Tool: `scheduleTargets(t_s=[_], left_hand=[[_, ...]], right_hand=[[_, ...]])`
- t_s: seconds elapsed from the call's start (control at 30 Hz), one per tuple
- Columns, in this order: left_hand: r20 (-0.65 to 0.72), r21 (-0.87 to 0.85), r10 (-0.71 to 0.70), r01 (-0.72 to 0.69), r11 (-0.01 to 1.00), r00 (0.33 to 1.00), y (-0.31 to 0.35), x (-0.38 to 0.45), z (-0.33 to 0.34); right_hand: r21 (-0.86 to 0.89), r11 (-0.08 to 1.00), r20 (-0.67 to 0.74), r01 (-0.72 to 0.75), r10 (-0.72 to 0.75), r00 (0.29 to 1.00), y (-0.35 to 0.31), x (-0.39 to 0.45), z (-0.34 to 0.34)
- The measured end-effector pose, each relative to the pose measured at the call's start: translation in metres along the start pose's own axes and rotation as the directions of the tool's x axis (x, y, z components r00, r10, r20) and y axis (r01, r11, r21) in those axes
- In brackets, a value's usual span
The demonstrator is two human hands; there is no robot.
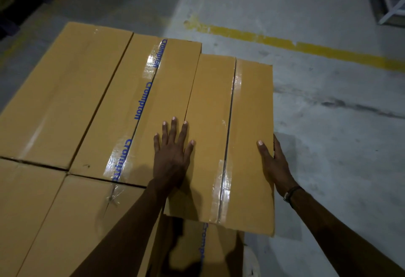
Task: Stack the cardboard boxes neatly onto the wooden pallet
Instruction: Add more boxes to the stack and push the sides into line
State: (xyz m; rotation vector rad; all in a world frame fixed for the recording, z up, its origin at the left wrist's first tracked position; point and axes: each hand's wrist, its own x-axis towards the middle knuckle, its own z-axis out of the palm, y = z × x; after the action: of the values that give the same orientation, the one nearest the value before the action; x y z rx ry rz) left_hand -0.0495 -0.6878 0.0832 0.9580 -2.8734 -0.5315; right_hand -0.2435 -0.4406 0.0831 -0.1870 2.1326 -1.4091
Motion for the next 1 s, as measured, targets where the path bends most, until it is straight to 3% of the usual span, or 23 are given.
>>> scheduleTargets(t_s=[0.27,0.5,0.67,1.0], left_hand=[[0.129,0.079,0.118,-0.129,0.989,0.985,-0.022,-0.057,-0.006],[0.222,0.132,0.201,-0.234,0.963,0.954,-0.040,-0.098,-0.012],[0.253,0.100,0.212,-0.244,0.965,0.944,-0.039,-0.100,-0.020],[0.254,-0.014,0.271,-0.276,0.961,0.929,-0.050,-0.100,-0.028]], right_hand=[[-0.005,1.000,0.043,-0.018,0.018,0.999,0.020,-0.076,0.001],[0.092,0.994,-0.035,-0.056,0.059,0.998,0.045,-0.147,0.015],[0.142,0.989,-0.113,-0.040,0.056,0.992,0.044,-0.145,0.021],[0.140,0.990,-0.109,0.017,-0.002,0.994,0.032,-0.116,0.019]])
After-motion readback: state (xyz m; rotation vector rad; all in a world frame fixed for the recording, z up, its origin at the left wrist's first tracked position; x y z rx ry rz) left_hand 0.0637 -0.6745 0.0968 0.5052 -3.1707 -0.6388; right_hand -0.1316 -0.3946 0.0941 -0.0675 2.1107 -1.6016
